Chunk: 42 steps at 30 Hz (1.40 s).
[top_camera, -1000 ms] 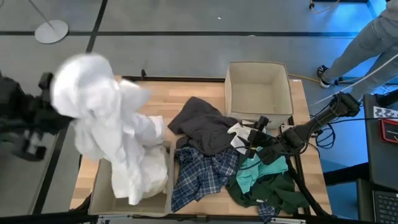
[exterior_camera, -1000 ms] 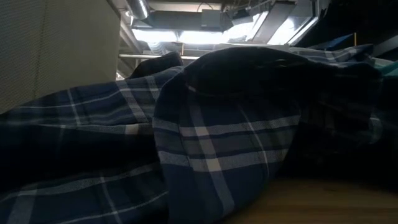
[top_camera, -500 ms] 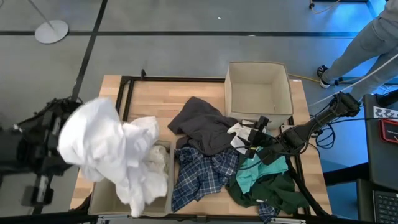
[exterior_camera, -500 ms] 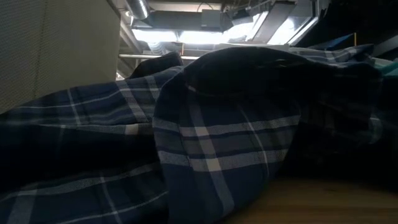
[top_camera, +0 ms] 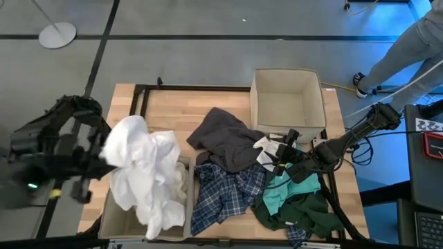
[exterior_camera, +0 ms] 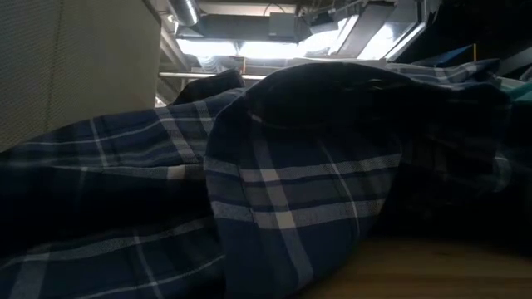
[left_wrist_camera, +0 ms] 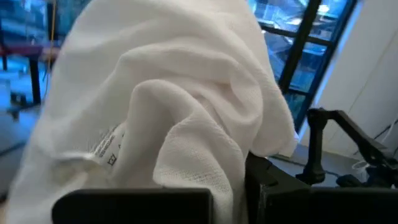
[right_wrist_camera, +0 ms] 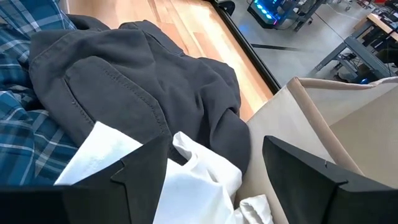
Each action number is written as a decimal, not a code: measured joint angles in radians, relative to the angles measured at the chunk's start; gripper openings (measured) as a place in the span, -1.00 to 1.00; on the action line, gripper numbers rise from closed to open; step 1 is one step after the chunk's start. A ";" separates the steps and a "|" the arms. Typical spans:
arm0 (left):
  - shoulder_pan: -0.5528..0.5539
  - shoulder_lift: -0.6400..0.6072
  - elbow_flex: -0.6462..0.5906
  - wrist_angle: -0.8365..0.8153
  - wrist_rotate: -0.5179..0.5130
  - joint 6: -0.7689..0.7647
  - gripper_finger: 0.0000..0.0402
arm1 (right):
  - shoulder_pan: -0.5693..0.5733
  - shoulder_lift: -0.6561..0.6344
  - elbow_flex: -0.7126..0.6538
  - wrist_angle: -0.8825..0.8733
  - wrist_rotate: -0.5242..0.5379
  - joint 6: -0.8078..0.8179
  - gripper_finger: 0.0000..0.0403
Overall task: Sort clothes
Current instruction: Put the white shirt into the bottom left brown laundry bin
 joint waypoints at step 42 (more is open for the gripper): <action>0.374 -0.101 -0.461 -0.114 1.126 -0.686 0.01 | -0.001 0.000 0.000 0.036 0.011 -0.005 0.31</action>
